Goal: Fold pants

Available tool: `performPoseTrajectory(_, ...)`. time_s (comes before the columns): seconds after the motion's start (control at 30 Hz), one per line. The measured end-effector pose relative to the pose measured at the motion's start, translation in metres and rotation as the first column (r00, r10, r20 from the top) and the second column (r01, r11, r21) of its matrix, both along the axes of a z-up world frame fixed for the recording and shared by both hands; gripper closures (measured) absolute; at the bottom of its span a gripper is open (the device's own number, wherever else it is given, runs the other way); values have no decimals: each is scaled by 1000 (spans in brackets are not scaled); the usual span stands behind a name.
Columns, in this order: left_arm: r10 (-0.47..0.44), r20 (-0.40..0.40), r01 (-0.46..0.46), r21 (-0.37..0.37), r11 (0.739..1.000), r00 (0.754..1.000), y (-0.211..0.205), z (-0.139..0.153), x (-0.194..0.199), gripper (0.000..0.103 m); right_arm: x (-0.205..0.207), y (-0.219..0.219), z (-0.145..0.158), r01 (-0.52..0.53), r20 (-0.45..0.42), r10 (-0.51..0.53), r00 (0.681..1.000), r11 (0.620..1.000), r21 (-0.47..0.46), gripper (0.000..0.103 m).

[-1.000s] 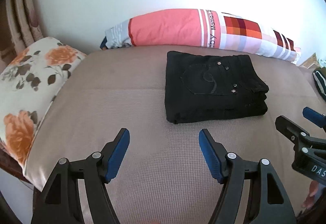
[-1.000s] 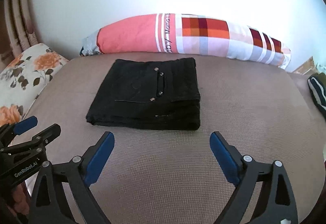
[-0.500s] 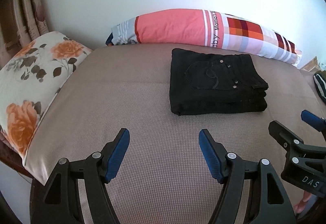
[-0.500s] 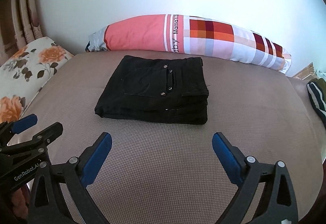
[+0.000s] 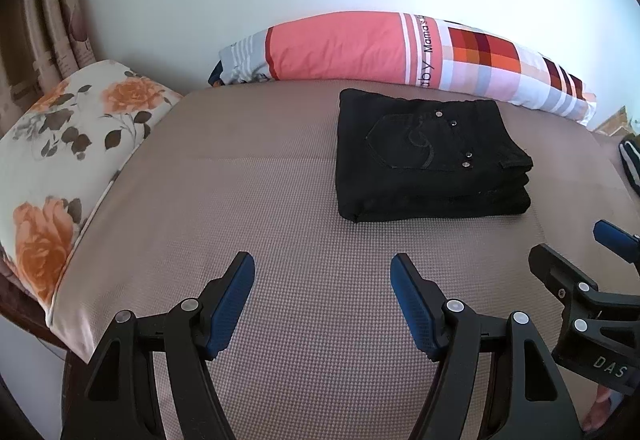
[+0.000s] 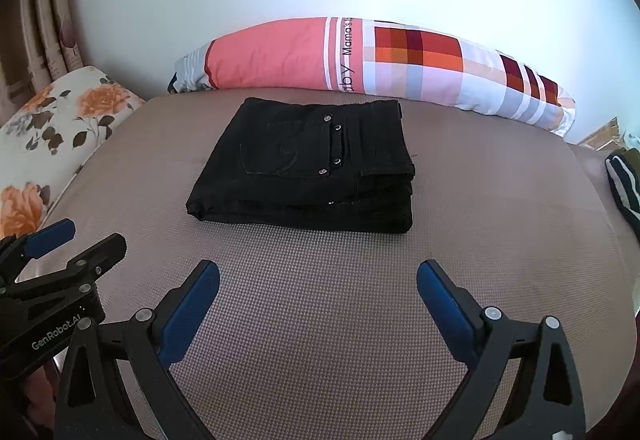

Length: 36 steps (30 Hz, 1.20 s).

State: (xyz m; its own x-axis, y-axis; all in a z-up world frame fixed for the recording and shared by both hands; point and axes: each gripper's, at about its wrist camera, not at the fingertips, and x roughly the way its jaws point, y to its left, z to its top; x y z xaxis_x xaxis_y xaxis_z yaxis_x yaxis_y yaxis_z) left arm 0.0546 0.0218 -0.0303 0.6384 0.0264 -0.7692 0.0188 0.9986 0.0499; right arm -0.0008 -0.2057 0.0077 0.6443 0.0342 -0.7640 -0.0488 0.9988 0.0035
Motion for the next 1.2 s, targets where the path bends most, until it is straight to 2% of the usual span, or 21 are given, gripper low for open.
performPoseTrajectory(1.2, -13, -52, 14, 16, 1000, 999, -1, -15, 9, 32, 4, 0, -9, -10, -45, 10, 999, 1000, 0, 5)
